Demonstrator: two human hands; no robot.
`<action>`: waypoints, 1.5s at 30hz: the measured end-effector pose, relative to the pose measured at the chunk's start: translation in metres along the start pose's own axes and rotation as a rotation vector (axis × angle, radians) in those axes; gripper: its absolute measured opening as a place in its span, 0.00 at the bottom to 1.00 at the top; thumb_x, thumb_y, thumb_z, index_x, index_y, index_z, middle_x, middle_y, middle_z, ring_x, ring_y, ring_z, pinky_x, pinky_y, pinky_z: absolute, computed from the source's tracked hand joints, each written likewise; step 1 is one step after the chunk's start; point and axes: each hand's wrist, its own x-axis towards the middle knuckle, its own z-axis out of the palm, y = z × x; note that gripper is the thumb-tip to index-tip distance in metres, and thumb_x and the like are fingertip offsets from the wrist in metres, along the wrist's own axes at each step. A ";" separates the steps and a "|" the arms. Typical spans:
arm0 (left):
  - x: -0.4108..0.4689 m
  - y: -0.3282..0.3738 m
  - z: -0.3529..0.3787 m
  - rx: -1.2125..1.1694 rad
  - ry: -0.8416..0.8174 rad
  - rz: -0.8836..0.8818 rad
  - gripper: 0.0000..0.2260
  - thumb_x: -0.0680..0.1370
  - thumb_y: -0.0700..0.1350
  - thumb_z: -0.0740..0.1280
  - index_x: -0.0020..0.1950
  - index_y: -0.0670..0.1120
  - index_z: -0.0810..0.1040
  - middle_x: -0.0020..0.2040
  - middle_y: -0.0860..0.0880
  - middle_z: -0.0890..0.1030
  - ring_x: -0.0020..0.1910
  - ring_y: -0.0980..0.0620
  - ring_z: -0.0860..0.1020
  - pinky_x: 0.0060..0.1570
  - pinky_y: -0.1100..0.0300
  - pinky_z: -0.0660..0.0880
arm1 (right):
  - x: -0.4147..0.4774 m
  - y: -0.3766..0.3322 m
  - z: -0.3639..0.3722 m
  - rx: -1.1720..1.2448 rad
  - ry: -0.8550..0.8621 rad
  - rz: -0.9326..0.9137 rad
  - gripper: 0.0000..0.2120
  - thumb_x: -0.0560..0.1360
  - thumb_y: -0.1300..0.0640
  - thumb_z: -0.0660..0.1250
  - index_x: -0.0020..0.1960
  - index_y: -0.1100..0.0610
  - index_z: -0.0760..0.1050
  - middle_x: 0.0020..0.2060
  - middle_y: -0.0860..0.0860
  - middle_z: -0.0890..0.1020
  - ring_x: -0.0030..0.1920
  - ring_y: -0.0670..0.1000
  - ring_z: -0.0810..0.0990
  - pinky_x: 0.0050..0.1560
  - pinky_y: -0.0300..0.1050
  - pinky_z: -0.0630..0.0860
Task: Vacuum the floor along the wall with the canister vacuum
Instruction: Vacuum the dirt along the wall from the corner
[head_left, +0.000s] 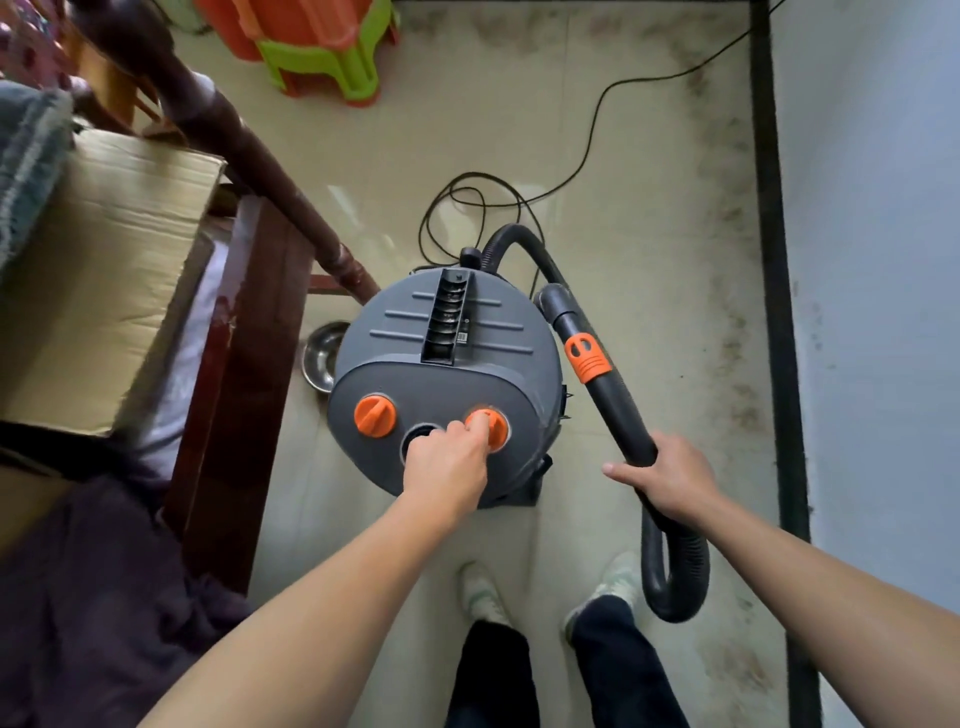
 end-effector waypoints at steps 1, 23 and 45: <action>0.000 0.001 -0.002 0.033 -0.014 -0.001 0.11 0.79 0.42 0.58 0.61 0.45 0.65 0.52 0.45 0.78 0.48 0.42 0.78 0.34 0.54 0.61 | 0.002 0.002 -0.004 -0.010 -0.011 -0.011 0.20 0.65 0.39 0.77 0.38 0.53 0.73 0.32 0.47 0.80 0.34 0.49 0.78 0.32 0.44 0.69; 0.018 0.161 -0.187 -0.419 -0.119 0.049 0.13 0.78 0.53 0.63 0.60 0.49 0.71 0.57 0.48 0.78 0.55 0.46 0.76 0.44 0.56 0.67 | -0.010 -0.059 -0.345 0.346 0.407 -0.233 0.11 0.64 0.51 0.74 0.33 0.55 0.74 0.27 0.49 0.78 0.30 0.53 0.78 0.33 0.47 0.75; 0.261 0.115 -0.359 -0.940 -0.151 -0.019 0.17 0.60 0.57 0.77 0.40 0.55 0.72 0.37 0.57 0.78 0.36 0.60 0.76 0.32 0.67 0.70 | 0.139 -0.283 -0.581 1.660 -0.008 -0.093 0.11 0.74 0.57 0.69 0.35 0.53 0.70 0.27 0.47 0.76 0.30 0.47 0.77 0.48 0.48 0.78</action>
